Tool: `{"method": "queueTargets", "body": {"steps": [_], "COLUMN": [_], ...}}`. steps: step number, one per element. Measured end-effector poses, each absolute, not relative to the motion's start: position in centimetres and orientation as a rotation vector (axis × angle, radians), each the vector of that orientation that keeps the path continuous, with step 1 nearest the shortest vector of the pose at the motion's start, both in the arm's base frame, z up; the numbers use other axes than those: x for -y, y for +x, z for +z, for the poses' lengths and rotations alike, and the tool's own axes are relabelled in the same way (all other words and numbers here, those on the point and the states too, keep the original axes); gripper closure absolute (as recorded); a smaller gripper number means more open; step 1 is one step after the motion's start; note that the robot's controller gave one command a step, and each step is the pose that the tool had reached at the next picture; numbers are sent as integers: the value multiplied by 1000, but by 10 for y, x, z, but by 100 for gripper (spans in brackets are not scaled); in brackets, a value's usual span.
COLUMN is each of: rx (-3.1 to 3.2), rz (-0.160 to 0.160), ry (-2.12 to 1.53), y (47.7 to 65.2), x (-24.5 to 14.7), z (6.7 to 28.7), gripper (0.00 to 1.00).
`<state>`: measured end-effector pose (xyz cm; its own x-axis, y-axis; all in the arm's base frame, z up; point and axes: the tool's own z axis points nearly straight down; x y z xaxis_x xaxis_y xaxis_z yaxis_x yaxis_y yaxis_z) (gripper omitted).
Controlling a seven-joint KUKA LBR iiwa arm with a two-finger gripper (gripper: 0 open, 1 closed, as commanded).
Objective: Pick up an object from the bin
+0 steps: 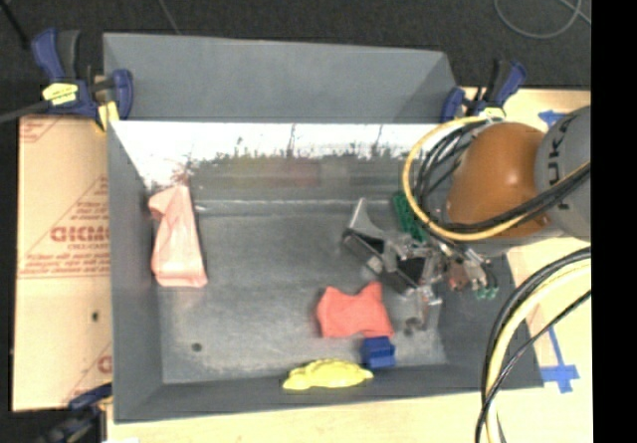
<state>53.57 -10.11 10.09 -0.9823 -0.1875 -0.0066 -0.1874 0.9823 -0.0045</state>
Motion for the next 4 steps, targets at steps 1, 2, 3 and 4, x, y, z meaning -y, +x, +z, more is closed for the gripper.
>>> {"method": "queueTargets", "body": {"steps": [1,2,3,4], "rx": [-3098,-3118,-3069,-3099], "rz": [-1,13,-12,8], "ry": [-473,-497,-535,-524], "y": [585,610,567,532], "x": [102,109,82,67], "z": [94,82,81,73], "gripper": [0,0,0,0]}}
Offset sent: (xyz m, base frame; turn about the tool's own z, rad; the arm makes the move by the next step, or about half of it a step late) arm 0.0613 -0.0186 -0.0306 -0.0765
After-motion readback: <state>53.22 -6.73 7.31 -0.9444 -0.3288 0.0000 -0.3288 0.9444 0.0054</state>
